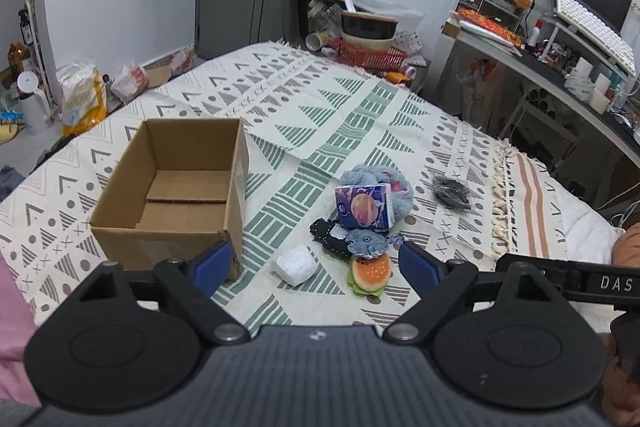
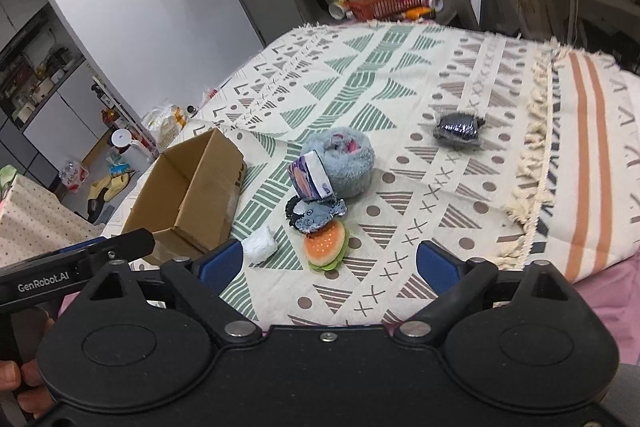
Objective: Organize soft objects
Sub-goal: 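Grasp the white cloth bundle with the left tool while the right tool grasps the orange burger plush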
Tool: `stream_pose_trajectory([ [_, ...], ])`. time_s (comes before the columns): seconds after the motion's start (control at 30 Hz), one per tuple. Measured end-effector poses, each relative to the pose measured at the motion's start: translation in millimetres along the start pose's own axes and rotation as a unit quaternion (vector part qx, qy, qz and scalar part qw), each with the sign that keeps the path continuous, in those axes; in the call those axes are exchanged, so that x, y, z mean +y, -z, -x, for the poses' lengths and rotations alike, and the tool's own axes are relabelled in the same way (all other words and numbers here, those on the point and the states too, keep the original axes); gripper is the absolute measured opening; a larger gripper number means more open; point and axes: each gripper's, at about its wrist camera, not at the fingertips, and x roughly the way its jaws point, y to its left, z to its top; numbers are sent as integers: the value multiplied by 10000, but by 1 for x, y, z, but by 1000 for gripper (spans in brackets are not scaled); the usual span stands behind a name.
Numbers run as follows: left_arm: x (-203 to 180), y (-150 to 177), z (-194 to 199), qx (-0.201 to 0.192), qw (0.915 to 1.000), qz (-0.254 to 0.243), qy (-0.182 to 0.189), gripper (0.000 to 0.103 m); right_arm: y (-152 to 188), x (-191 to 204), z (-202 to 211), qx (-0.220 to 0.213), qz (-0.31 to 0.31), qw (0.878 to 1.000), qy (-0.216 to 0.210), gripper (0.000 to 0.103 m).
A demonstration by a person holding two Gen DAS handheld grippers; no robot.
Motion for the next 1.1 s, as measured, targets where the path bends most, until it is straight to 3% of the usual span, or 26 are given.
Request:
stream_pose_trajectory([
  [0.3,6,-5,-49,336,9992,195,-60,78,-11,-6,-44,325,-279,9991,-51,84],
  [0.63,13,8,-96,341,9988,346,-1,77,6,-21,-106,710,-619,9953,-217,65],
  [0.73,15,13,-110,445,9975,543,-6,71,8,-29,-121,868,-850,9921,-309,60],
  [0.9,23,19,-130,610,9946,841,-3,69,6,-34,-141,959,-945,9903,-354,57],
  [1.1,23,22,-146,711,9940,814,-138,69,6,-35,-156,1078,-926,9889,-434,56],
])
